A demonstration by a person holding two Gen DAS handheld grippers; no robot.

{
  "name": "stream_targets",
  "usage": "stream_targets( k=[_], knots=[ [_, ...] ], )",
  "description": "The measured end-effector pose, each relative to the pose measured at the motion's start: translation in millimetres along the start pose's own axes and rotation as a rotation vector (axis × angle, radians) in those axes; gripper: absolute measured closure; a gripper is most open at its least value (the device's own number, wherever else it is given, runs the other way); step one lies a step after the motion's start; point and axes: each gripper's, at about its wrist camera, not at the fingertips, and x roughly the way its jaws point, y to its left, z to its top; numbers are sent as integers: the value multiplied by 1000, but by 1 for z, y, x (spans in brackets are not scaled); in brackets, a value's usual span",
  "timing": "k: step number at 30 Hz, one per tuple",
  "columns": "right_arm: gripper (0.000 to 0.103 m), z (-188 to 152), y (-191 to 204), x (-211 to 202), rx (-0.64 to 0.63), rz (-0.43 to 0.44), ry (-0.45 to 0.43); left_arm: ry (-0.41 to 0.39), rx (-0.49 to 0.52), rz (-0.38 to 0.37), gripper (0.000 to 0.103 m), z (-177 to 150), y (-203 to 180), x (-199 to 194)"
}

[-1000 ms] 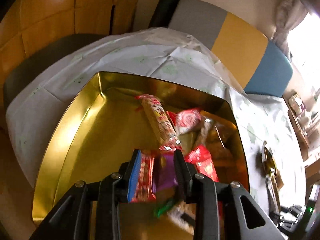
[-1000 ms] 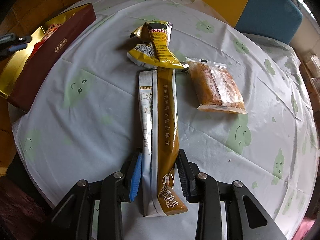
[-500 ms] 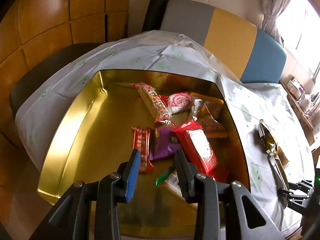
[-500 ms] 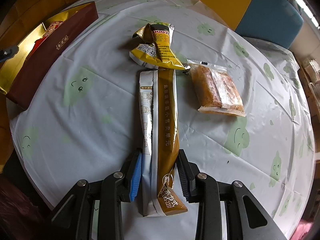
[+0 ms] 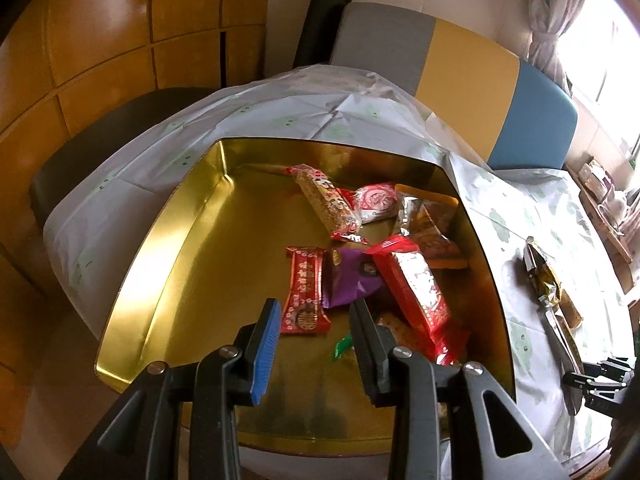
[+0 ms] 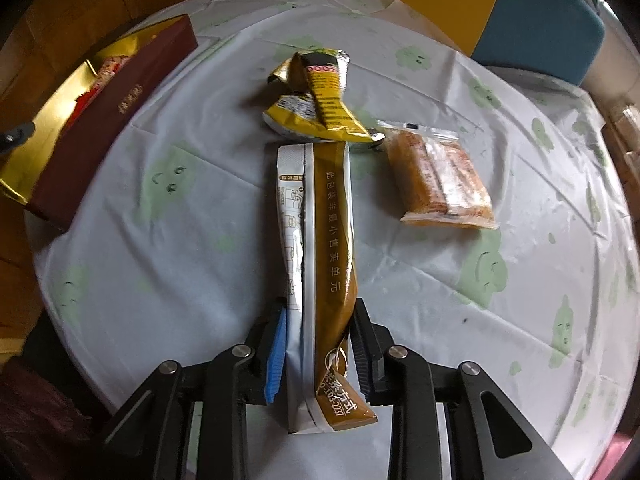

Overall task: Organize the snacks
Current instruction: 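Carry the brown-gold stick pack into the gold tin and open the right gripper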

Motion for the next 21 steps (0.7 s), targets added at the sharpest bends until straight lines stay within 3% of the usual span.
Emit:
stream_targets(
  k=[8,15,21],
  knots=[
    [73,3,1,-13,26,42,-19,-8,-30,-2,67,-3,11,-4],
    [73,12,1,-41,106,119,-131,-16,-45,7,67,-5,18,-5],
    [73,43,31,-69,97,213,-244,-26,-52,15,67,-4,24,-7]
  ],
)
